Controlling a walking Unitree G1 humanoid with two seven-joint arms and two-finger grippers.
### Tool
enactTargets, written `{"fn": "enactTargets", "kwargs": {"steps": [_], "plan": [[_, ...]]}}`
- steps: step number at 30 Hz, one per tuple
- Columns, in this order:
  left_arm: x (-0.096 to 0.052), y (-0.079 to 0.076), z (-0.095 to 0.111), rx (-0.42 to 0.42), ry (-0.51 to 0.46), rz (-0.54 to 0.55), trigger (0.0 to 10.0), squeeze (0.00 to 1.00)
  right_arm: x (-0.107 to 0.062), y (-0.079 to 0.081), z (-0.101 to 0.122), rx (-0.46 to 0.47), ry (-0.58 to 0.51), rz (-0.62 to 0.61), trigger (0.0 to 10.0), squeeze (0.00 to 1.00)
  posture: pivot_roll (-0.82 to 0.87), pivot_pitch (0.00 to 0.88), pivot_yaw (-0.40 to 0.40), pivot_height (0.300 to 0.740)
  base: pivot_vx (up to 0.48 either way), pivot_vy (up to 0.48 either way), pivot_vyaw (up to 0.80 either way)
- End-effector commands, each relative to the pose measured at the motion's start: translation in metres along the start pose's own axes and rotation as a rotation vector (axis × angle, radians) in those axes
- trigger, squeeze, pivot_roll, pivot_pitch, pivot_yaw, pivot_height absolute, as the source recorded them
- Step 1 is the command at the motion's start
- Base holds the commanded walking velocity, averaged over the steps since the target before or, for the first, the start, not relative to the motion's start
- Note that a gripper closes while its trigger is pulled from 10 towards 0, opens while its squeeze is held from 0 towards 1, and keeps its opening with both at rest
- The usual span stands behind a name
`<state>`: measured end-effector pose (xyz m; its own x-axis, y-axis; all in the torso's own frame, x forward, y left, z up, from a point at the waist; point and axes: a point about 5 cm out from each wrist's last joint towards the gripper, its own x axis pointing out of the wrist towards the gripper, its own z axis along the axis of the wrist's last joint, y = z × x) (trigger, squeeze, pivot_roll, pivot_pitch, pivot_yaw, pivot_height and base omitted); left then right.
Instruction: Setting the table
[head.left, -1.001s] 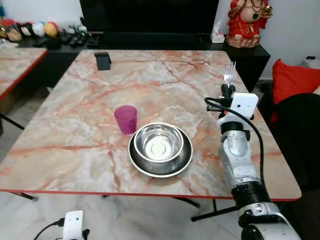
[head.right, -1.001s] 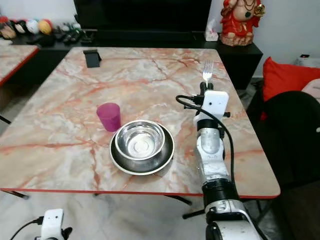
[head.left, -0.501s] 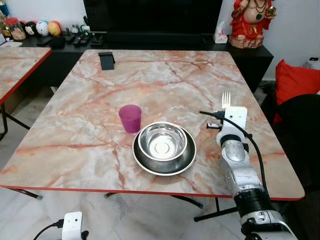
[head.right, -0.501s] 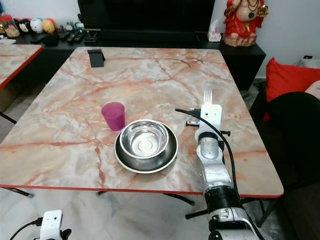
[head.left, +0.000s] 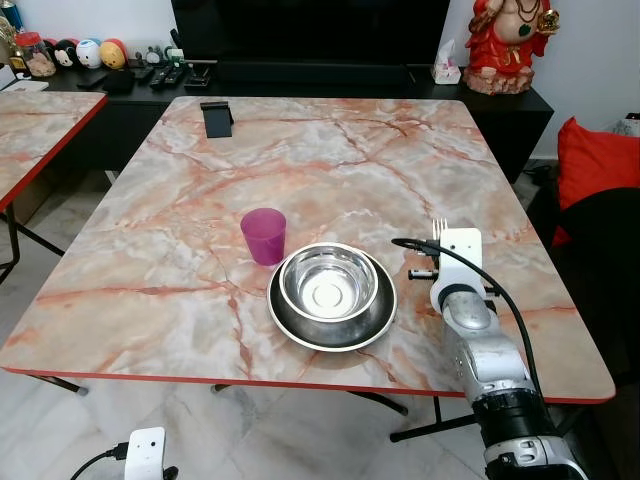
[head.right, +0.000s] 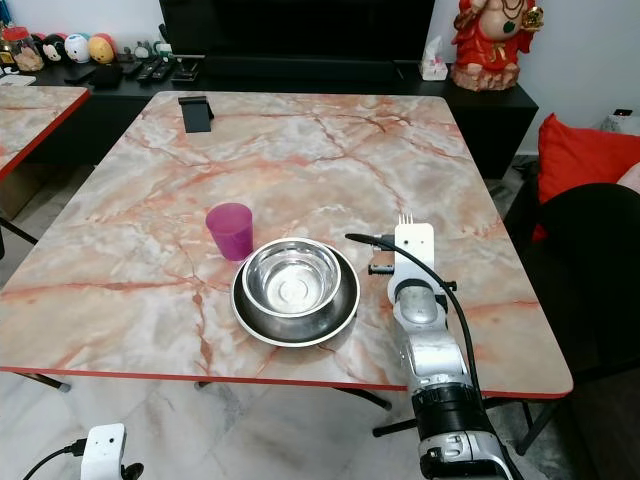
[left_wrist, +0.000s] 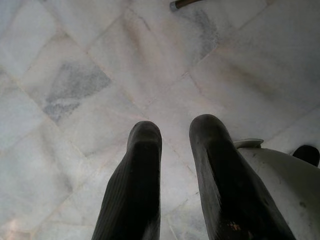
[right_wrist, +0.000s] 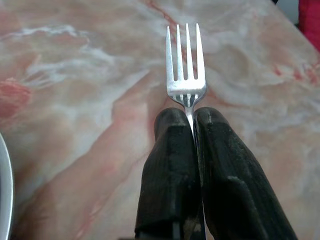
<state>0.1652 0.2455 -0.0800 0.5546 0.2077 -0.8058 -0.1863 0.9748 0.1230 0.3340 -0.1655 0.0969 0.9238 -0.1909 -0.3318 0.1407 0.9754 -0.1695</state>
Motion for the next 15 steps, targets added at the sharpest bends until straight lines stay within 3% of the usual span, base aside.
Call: {"fn": "enactTargets", "kwargs": {"steps": [1, 6, 15], "plan": [[-0.001, -0.001, -0.005, 0.002, 0.023, -0.009, 10.0, 0.00, -0.001, 0.002, -0.003, 0.020, 0.023, 0.008, 10.0, 0.00, 0.02, 0.002, -0.018, 0.740, 0.000, 0.000, 0.00], [-0.001, 0.000, -0.004, 0.003, 0.022, -0.003, 10.0, 0.00, -0.002, 0.004, -0.007, 0.075, 0.052, 0.025, 10.0, 0.00, 0.02, 0.010, -0.016, 0.740, 0.000, 0.000, 0.00], [0.000, 0.002, -0.004, 0.002, 0.020, 0.000, 10.0, 0.00, -0.001, 0.010, -0.014, 0.048, 0.070, 0.062, 10.0, 0.00, 0.02, 0.015, -0.015, 0.740, 0.000, 0.000, 0.00]]}}
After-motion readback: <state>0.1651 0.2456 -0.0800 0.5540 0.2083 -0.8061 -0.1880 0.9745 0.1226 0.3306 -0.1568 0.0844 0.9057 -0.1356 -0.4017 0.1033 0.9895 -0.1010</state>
